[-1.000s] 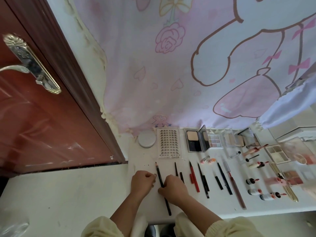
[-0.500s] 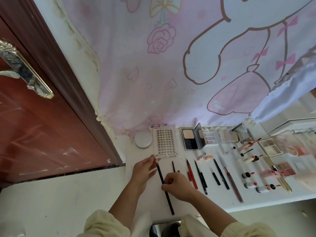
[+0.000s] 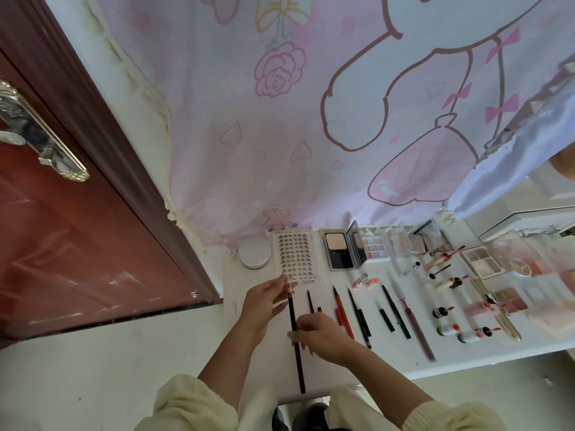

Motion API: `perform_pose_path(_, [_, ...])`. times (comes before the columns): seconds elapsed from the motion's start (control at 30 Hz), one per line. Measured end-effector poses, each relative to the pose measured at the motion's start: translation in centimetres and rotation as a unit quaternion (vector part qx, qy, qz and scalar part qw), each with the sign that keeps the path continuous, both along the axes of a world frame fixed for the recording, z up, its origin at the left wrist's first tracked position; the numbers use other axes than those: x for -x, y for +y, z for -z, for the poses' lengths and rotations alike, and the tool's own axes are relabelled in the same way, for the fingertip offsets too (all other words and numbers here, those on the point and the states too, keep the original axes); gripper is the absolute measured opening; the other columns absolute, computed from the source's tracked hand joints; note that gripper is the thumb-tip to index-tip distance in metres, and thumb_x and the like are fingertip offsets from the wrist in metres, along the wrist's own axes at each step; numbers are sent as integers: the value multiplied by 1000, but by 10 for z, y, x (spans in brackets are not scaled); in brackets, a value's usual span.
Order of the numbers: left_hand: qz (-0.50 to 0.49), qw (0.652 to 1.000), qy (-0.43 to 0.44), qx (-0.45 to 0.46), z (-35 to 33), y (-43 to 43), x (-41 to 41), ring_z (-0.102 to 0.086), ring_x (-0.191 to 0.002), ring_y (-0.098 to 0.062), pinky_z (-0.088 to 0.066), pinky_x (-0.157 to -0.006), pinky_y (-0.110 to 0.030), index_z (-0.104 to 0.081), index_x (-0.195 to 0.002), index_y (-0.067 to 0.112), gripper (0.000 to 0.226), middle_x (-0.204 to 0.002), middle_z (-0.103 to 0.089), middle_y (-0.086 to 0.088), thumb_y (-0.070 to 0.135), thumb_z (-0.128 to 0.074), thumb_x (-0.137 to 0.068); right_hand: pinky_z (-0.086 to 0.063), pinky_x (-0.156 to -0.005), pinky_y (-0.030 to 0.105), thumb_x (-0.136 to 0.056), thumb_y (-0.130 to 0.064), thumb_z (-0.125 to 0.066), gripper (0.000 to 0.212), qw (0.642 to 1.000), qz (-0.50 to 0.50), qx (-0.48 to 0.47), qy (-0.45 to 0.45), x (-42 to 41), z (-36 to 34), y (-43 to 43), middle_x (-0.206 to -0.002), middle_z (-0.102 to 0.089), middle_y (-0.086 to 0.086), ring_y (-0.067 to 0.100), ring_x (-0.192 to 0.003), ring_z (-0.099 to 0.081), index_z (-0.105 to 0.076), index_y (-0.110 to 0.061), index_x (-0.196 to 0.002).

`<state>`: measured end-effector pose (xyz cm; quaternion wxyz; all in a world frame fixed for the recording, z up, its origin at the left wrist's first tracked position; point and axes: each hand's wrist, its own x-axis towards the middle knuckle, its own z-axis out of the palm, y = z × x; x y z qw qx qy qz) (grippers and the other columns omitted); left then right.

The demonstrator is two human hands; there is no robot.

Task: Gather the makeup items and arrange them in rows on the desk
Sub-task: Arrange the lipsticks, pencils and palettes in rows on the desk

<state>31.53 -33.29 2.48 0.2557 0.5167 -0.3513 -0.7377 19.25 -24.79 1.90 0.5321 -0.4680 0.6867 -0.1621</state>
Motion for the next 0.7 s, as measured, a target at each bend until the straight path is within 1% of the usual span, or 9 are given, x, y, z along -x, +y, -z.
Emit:
perform_pose_path(0.1, [10,1000,-16,12,0,1,1,-64,-101,-12,-48,-78,-24,-72,-102,22,19,-104,-73,3,29,-56,-95,-46,-64,20,-94,-29,-57,21,1000,-10,-1,-4,-1,-2,1,-78,-62,1,8,-67,-55,-59,-16,-78])
perform_pose_path(0.2, [3,1000,-26,15,0,0,1,-64,-97,-12,-47,-76,-22,-74,-96,21,17,-102,-73,1,27,-57,-95,-47,-67,24,-94,-33,-57,21,1000,-17,5,12,1,-1,2,-78,-62,-1,9,-68,-55,-58,-19,-78])
perform_pose_path(0.27, [-18,999,-37,13,1,-1,0,-65,-93,-12,-48,-76,-22,-74,-89,19,17,-99,-74,-2,24,-58,-95,-49,-70,27,-94,-36,-57,20,999,-17,10,29,2,0,3,-80,-62,0,11,-71,-56,-60,-19,-82])
perform_pose_path(0.33, [-44,998,-53,15,5,-2,-1,-66,-88,-12,-47,-74,-20,-74,-82,16,18,-95,-74,-4,21,-61,-94,-49,-69,27,-94,-35,-56,23,999,-12,13,43,3,0,3,-79,-61,2,12,-70,-55,-62,-13,-87])
perform_pose_path(0.4, [-68,996,-61,18,7,-1,0,-65,-83,-10,-46,-72,-17,-75,-86,15,14,-89,-74,-3,19,-63,-92,-44,-63,24,-94,-32,-56,28,997,-14,26,71,3,0,4,-71,-54,-1,11,-64,-49,-61,-5,-87])
perform_pose_path(0.47, [-93,993,-65,22,10,0,2,-63,-80,-10,-46,-72,-17,-75,-92,13,12,-82,-72,0,18,-64,-91,-42,-61,23,-96,-30,-53,27,993,-28,42,110,3,-2,3,-70,-53,-3,10,-61,-48,-61,-5,-88])
perform_pose_path(0.57, [-134,987,-84,20,12,-2,6,-63,-79,-9,-47,-74,-19,-75,-94,13,13,-82,-71,1,19,-64,-92,-47,-62,25,-98,-29,-49,23,980,-68,67,172,3,-8,-2,-77,-59,-1,13,-65,-55,-57,-10,-87])
perform_pose_path(0.63, [-175,981,-87,-2,14,-5,7,-64,-79,-8,-48,-72,-19,-75,-95,12,13,-85,-71,1,19,-64,-92,-53,-67,30,-99,-28,-46,20,968,-99,77,217,2,-15,-8,-89,-64,4,18,-74,-59,-56,-13,-90])
perform_pose_path(0.7, [-220,971,-84,-37,14,-7,7,-63,-76,-7,-47,-66,-17,-74,-93,9,13,-84,-71,0,18,-65,-91,-49,-67,32,-99,-25,-44,19,953,-133,82,259,-2,-23,-13,-96,-63,8,20,-76,-56,-56,-11,-96])
